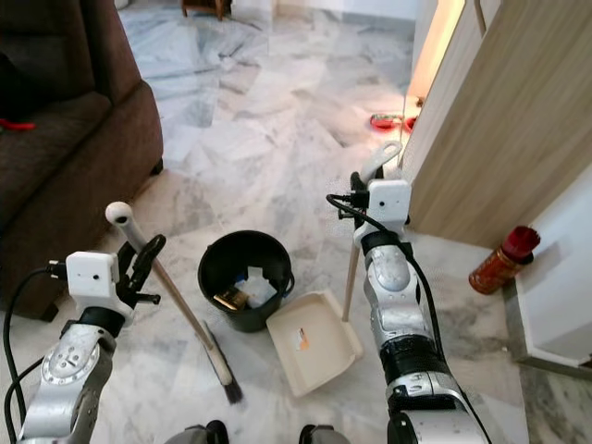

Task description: Sweep floor

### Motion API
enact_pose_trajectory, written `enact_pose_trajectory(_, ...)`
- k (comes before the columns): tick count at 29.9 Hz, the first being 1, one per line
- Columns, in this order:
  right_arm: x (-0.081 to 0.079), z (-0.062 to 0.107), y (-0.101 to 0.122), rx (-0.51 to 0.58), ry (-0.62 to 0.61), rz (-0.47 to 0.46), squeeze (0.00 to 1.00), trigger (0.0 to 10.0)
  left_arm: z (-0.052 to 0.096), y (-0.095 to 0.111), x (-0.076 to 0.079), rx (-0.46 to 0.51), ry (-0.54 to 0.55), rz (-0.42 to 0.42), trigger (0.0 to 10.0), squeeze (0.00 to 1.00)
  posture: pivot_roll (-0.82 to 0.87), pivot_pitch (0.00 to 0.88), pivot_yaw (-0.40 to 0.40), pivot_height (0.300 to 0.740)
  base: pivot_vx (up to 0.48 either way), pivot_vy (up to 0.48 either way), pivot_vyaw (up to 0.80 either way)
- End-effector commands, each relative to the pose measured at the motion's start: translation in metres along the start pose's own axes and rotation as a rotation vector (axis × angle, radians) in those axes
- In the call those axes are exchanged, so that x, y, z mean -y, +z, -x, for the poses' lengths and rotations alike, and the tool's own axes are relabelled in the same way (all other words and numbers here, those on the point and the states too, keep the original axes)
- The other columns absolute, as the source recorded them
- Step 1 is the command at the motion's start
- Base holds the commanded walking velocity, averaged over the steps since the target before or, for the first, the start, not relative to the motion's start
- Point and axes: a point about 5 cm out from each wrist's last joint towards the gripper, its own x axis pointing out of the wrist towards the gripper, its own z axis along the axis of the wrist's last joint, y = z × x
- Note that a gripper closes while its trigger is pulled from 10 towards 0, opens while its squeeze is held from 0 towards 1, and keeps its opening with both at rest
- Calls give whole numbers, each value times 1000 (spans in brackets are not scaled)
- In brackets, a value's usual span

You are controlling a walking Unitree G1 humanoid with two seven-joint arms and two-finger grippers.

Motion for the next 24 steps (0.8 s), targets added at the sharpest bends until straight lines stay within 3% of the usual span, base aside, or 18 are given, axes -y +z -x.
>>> enact_pose_trajectory(1, -3, -9, 15, 70, -3, -23, 0, 10000, -4, 5, -3, 40, 11, -12, 10000, 0, 32, 42, -13, 740, 0, 0, 0)
enact_pose_trajectory(9, -9, -12, 13, 55, 16, -25, 0, 10000, -9, 4, -7, 51, 28, -13, 10000, 0, 42, 35, -20, 740, 0, 0, 0)
enact_pose_trajectory(24, -4, -6, -3, 20, -10, -22, 0, 10000, -9, -8, -5, 31, 30, -3, 10000, 0, 37, 0, -5, 740, 0, 0, 0)
